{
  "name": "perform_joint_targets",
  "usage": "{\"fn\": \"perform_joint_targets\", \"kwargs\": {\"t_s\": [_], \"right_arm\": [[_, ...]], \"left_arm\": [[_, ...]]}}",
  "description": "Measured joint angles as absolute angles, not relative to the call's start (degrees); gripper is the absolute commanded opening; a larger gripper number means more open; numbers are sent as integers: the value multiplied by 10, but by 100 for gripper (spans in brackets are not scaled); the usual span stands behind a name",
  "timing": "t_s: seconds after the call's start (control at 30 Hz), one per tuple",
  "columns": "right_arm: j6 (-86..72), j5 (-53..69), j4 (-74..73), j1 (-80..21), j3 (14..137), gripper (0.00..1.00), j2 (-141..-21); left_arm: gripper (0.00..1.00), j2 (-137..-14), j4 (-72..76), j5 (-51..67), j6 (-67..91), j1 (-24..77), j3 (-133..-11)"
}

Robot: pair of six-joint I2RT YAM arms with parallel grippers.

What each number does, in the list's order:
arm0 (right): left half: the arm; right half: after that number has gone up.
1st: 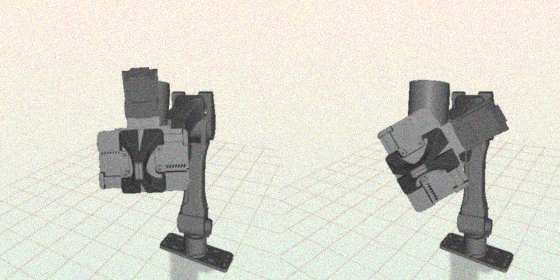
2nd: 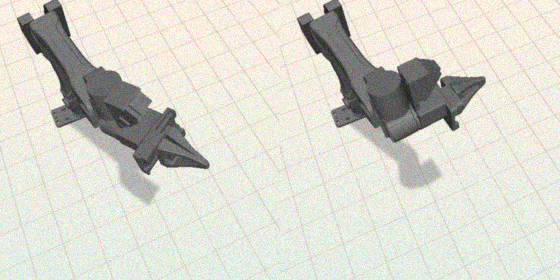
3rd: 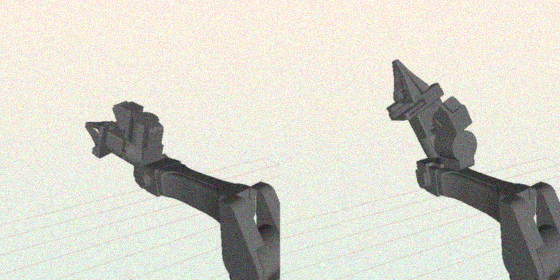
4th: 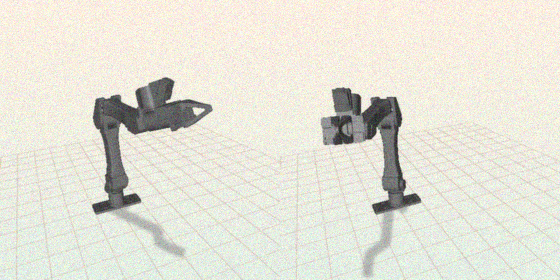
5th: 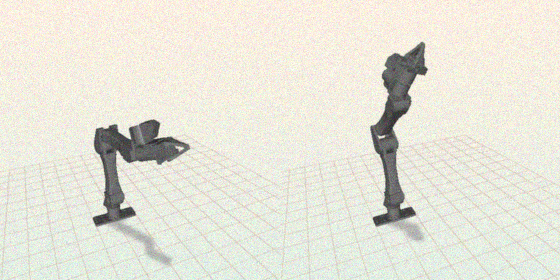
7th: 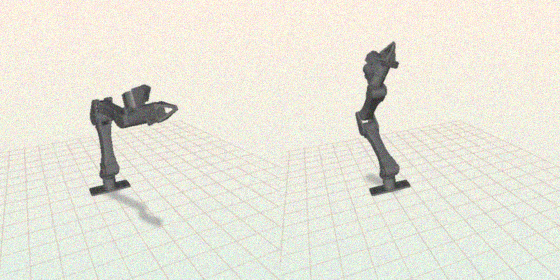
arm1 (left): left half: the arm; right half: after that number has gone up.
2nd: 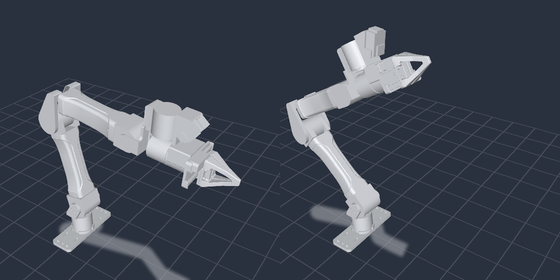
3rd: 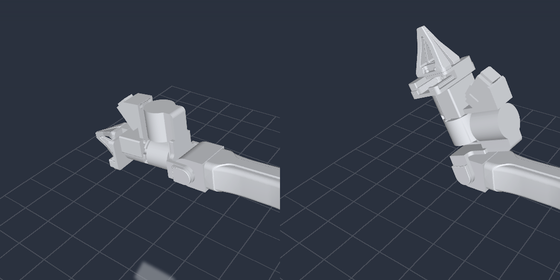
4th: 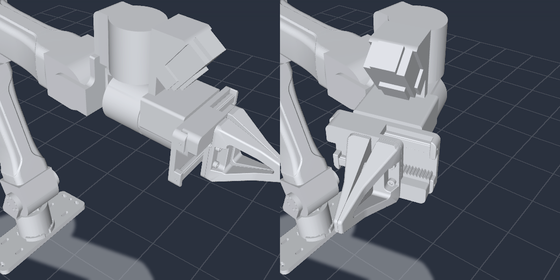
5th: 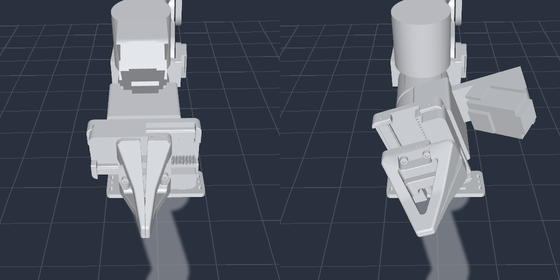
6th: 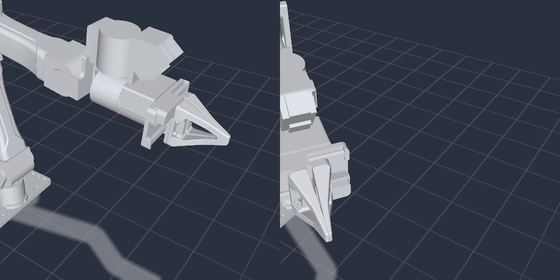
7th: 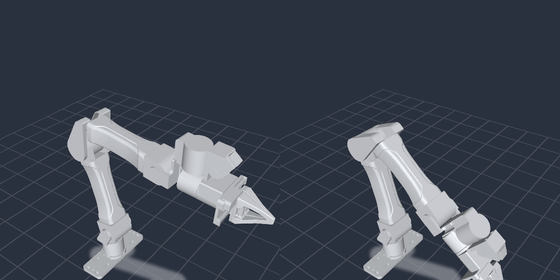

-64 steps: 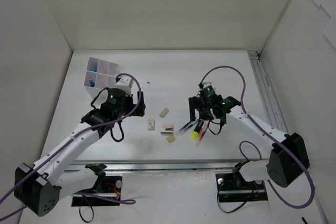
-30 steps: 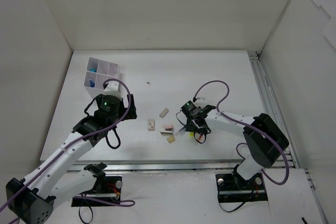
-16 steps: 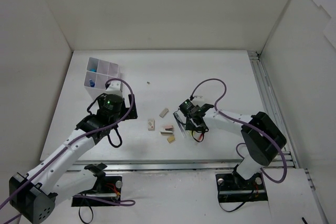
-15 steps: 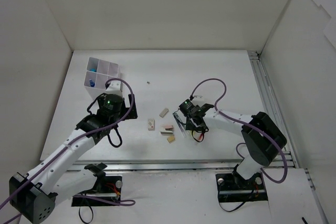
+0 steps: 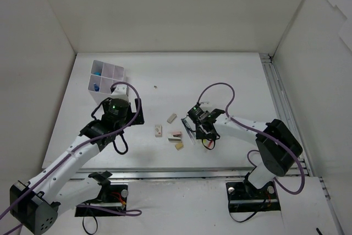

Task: Sort the stationery into containers
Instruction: Pick up the pen from the center of the board.

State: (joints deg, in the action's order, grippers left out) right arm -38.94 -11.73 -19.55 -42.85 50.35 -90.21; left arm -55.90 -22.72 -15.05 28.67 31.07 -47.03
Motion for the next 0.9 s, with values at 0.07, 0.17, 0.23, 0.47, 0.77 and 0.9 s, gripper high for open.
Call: {"fn": "perform_joint_targets", "kwargs": {"t_s": [0.07,0.17,0.23,0.47,0.77,0.9], "right_arm": [[-368,-105,-200,-433,508,2,-902],[-323,-85,-202,-440,518,0,-902],[-287,-70,-203,-444,524,0,-900],[-95,41,-213,-447,545,0,-843],[189,191,-264,-444,651,0,-776],[277,218,-309,-438,716,0,-779]], "left_arm": [[99,-560,-221,-147,280,311,-470],[100,-564,-200,-131,259,311,-470],[99,-567,-184,-116,239,311,-470],[100,-567,-73,37,70,311,-455],[100,-628,-7,343,-121,308,-498],[100,-700,-13,472,-159,301,-583]]}}
